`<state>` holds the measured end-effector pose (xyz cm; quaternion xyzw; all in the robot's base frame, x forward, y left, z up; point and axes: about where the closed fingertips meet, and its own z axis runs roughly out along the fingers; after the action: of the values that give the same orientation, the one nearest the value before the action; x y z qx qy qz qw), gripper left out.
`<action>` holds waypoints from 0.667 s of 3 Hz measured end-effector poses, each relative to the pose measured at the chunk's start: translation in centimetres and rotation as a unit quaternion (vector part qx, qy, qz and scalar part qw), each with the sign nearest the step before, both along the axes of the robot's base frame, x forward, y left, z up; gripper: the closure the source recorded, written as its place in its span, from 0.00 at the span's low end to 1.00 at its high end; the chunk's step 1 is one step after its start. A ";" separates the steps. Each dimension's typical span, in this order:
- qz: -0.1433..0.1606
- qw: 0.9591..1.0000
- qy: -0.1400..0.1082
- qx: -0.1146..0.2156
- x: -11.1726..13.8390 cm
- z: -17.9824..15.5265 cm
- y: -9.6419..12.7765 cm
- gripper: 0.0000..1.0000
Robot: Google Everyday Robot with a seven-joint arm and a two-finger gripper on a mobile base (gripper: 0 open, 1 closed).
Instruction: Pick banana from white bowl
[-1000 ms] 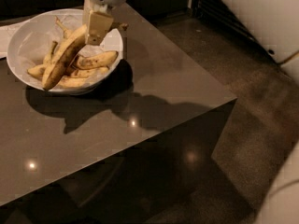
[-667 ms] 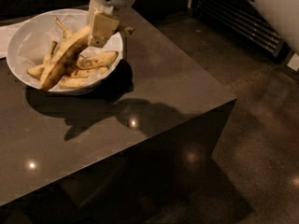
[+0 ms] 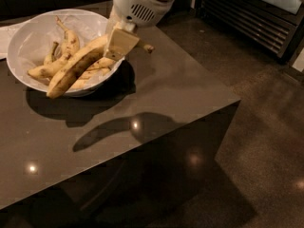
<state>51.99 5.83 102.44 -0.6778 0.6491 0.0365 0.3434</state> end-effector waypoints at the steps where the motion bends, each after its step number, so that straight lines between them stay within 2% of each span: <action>1: 0.000 1.000 0.000 0.000 0.0 0.0 0.0 1.00; 2: -0.004 1.000 -0.005 0.011 -0.4 0.3 -0.4 1.00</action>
Offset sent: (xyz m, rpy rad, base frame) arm -0.0069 -0.0113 0.0053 0.0510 -0.0190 -0.0259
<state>51.59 5.44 102.77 -0.6713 0.6500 0.0387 0.3542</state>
